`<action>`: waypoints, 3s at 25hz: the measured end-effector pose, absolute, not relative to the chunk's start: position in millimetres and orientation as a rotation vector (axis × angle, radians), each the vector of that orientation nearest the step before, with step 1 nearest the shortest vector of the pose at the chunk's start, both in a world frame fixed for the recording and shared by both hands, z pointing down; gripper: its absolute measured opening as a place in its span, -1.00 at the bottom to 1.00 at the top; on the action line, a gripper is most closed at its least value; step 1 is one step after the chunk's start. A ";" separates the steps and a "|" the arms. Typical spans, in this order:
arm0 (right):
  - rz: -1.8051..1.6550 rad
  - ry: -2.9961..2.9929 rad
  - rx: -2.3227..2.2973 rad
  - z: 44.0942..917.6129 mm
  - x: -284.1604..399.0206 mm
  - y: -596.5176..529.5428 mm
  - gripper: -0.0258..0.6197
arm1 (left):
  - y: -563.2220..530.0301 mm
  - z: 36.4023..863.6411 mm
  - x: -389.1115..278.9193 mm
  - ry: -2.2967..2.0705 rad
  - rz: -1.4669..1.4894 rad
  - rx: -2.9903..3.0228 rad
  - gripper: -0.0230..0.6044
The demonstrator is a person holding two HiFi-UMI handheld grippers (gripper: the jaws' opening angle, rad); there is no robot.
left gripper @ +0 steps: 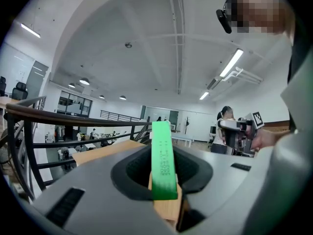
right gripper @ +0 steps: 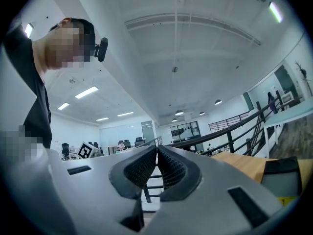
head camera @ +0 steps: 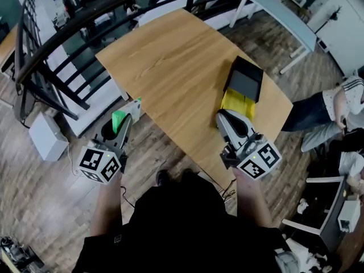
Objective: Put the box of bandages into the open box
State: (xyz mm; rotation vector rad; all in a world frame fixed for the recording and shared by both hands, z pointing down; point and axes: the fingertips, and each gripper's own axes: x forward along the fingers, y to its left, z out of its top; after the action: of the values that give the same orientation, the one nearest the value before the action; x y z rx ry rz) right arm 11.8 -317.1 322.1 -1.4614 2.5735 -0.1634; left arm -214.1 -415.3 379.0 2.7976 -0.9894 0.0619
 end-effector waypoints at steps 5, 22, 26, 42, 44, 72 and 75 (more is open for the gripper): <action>-0.155 2.535 -1.505 322.9 44.1 -317.6 -0.80 | -423.8 383.1 -179.4 -0.938 0.071 2.803 -0.63; -0.271 2.322 -1.693 361.4 172.6 -294.1 -0.80 | -437.4 403.3 -2.8 -0.583 0.216 2.855 -0.63; -0.280 2.273 -1.741 367.5 200.3 -283.1 -0.80 | -435.1 409.0 36.7 -0.498 0.249 2.870 -0.63; -0.394 2.105 -1.863 415.9 280.3 -246.0 -0.80 | -385.1 483.4 192.2 -0.066 0.474 2.827 -0.63; -0.409 2.097 -1.865 421.7 285.7 -245.3 -0.80 | -378.5 497.8 207.4 -0.018 0.511 2.809 -0.63; -0.546 2.027 -1.893 474.3 335.2 -241.1 -0.80 | -323.4 648.0 295.2 0.401 1.003 2.574 -0.62; -0.548 2.025 -1.882 475.0 339.4 -241.4 -0.80 | -333.5 649.6 303.0 0.371 1.075 2.645 -0.54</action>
State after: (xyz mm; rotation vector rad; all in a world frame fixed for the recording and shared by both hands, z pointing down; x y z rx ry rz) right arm 339.4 -241.4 475.0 -1.8820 2.0249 -0.5478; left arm 303.0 -333.5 649.6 2.6451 0.3711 1.0754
